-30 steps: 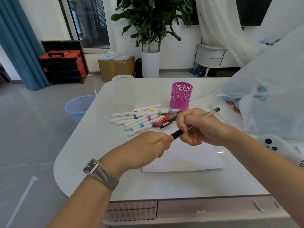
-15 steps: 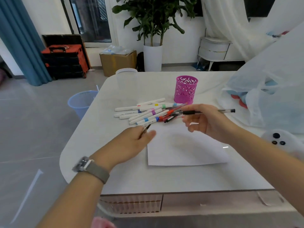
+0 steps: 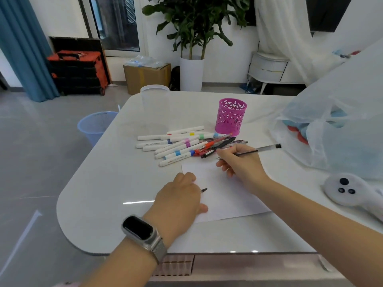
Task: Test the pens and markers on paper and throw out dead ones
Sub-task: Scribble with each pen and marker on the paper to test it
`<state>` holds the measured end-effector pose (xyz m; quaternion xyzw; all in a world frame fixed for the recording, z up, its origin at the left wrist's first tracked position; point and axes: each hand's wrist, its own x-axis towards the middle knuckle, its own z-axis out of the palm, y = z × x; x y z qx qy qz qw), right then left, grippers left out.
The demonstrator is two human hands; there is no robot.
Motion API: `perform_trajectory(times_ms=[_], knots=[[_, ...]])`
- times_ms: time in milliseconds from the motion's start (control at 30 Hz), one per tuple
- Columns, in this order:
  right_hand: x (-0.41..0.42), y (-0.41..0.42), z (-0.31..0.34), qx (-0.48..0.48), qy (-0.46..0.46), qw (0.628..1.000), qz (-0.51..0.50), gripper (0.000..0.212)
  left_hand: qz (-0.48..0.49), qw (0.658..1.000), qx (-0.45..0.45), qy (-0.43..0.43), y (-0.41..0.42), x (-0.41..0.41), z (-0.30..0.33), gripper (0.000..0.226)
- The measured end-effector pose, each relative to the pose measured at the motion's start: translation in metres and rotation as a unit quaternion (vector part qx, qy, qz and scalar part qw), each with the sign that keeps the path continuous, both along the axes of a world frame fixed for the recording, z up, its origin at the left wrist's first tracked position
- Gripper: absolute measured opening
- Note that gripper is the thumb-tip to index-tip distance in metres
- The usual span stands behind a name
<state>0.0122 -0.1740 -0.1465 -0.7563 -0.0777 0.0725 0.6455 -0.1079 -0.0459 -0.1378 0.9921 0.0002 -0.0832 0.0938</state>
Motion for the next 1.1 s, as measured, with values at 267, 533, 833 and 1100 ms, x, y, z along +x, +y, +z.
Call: perform_trajectory(times_ms=[267, 533, 833, 1100], knots=[[0.005, 0.051, -0.017, -0.043, -0.120, 0.990, 0.058, 0.029, 0.036, 0.999, -0.017, 0.015, -0.001, 0.001, -0.001, 0.048], [0.016, 0.074, -0.039, -0.056, -0.170, 0.983, 0.052, 0.031, 0.053, 0.998, -0.010, 0.040, 0.002, 0.005, -0.002, 0.056], [0.015, 0.077, -0.039, -0.100, -0.200, 0.973, 0.055, 0.033, 0.063, 0.995, 0.020, 0.075, -0.001, 0.008, 0.001, 0.060], [0.014, 0.076, -0.037, -0.095, -0.203, 0.973, 0.063, 0.039, 0.054, 0.995, 0.039, 0.077, 0.001, 0.005, 0.001, 0.061]])
